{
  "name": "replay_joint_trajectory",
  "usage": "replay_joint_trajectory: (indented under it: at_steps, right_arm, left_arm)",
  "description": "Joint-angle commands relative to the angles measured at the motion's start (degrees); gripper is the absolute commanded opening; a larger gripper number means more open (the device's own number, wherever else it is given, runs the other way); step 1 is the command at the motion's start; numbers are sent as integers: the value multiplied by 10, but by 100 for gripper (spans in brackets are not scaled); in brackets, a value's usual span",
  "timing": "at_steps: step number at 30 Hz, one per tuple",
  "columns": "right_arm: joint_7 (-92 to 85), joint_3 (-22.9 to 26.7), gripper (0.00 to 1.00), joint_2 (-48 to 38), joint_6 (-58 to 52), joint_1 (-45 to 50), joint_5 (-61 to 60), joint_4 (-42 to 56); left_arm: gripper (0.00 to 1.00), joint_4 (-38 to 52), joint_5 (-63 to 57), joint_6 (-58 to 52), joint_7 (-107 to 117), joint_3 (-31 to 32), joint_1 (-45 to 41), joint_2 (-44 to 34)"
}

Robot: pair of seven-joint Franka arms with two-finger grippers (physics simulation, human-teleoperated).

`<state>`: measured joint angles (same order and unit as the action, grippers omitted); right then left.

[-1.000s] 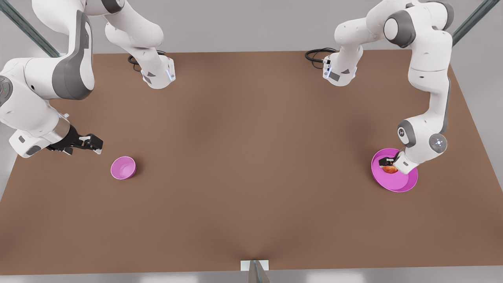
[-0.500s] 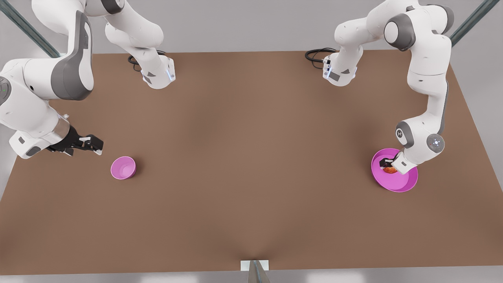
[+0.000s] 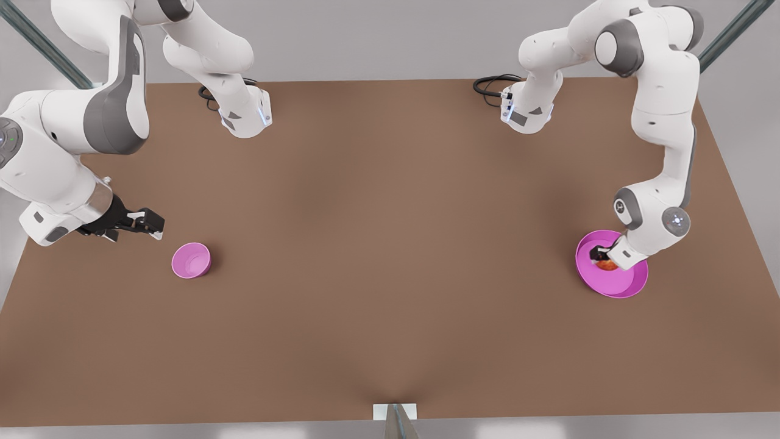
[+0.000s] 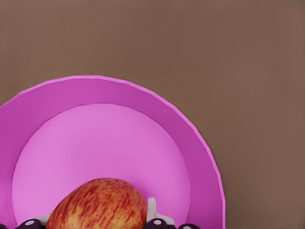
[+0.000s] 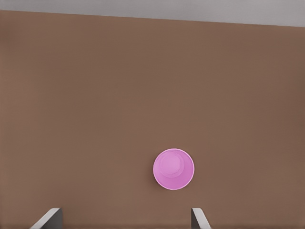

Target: Use the left arm to pick up the apple from the plate, transfer it to the gripper of the right arm, and then use the right arm to place it into the bowl

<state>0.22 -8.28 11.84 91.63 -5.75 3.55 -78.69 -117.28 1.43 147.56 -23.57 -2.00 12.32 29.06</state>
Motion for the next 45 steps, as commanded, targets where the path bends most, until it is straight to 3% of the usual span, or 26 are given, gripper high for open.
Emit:
replay_joint_trajectory:
  at_steps: [1, 6, 9, 11, 14, 15, 19, 24, 27, 31, 36, 40, 45]
  right_arm:
    - [2, 0, 100, -1, 0, -1, 0, 0]
    - [3, -1, 100, -1, 0, 0, 0, 0]
    - [3, -1, 100, -1, -1, 0, 0, 0]
    - [2, -1, 100, -1, -4, 0, 0, 0]
    - [1, -1, 100, -2, -8, -1, -61, -1]
    - [2, -1, 100, -1, -8, -1, -120, -4]
    - [5, -10, 100, 34, 56, 43, -273, -2]
    - [4, -10, 100, 122, 119, 59, -488, -12]
    - [6, -17, 100, 137, 137, 68, -563, -36]
    - [-135, -18, 100, 147, 149, 68, -711, -120]
    - [-232, -18, 100, 171, 150, 76, -820, -140]
    - [-436, -29, 100, 216, 137, 70, -908, -176]
    - [-652, -28, 100, 235, 113, 65, -915, -176]
  left_arm:
    - [74, 7, 1, -6, -13, 1, -9, -10]
    - [74, 21, 6, -35, 135, 15, -97, -56]
    - [74, 22, 126, -88, 194, 110, -99, -82]
    - [74, 54, 150, -190, 391, 169, -99, -87]
    - [74, 118, 259, -314, 546, 191, -107, -81]
    - [74, 126, 397, -330, 583, 193, -108, -81]
    - [74, 137, 612, -323, 600, 198, -128, -73]
    - [74, 183, 742, -231, 512, 198, -214, -9]
    - [74, 265, 756, -144, 505, 198, -304, 66]
    - [74, 373, 756, -88, 532, 198, -347, 149]
    - [74, 375, 776, -73, 636, 199, -357, 155]
    - [74, 392, 793, -64, 654, 200, -357, 167]
    - [73, 427, 793, -36, 665, 200, -388, 187]
